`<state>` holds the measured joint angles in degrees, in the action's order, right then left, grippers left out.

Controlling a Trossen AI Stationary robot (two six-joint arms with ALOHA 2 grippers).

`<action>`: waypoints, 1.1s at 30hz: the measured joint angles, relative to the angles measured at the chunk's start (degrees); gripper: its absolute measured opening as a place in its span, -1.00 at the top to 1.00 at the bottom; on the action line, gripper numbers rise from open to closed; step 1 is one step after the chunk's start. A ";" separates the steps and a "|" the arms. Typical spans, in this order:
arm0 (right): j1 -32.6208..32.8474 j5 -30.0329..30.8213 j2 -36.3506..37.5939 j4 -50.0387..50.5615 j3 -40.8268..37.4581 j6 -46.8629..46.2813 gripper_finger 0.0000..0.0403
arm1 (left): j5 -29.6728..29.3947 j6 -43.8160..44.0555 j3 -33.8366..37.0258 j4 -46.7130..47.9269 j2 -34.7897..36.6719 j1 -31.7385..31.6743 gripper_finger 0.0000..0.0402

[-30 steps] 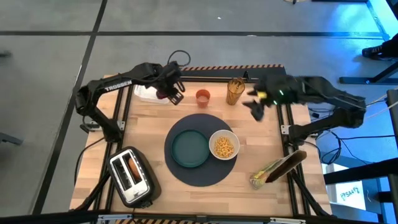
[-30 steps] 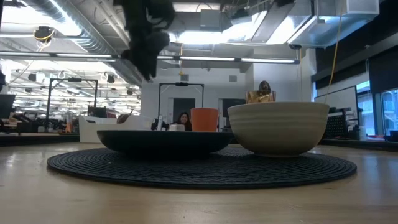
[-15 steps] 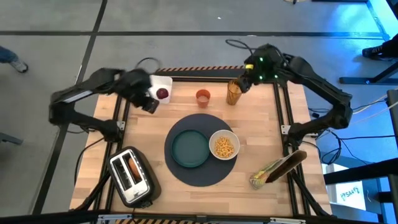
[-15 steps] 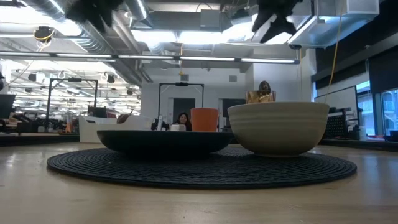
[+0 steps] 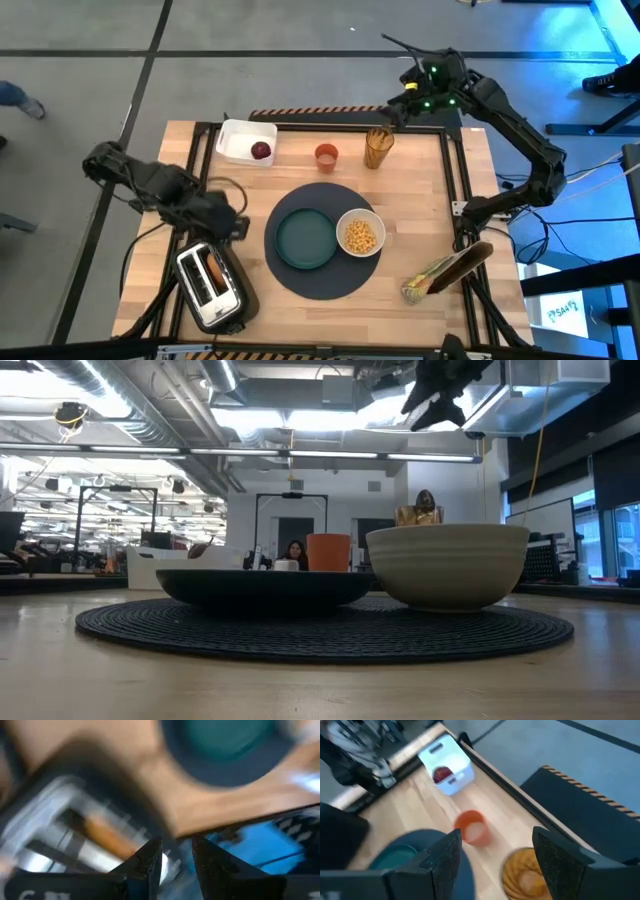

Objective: Arrange a breakfast setting
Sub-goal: Put the bagel on the green plate

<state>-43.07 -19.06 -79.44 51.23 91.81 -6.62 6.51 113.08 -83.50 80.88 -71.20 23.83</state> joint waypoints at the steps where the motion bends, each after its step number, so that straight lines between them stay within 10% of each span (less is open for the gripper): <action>1: -0.33 0.03 0.00 0.64 0.00 1.56 -0.15 | 2.67 2.21 0.00 0.65 -0.62 0.92 0.50; 10: -0.51 -0.09 -0.28 1.40 0.00 8.80 -0.15 | 4.80 18.40 0.00 -0.66 -5.27 8.16 0.42; 24: -0.51 -1.12 -0.28 4.84 0.00 14.64 -0.15 | 8.71 18.68 0.04 7.53 -10.06 7.55 -0.22; 33: -0.48 -1.06 -0.28 6.01 0.00 16.10 -0.15 | 10.03 18.34 3.45 6.39 -10.86 7.58 -0.18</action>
<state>-43.55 -20.12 -79.72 57.24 91.81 9.47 16.54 131.41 -80.05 87.27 -82.06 31.40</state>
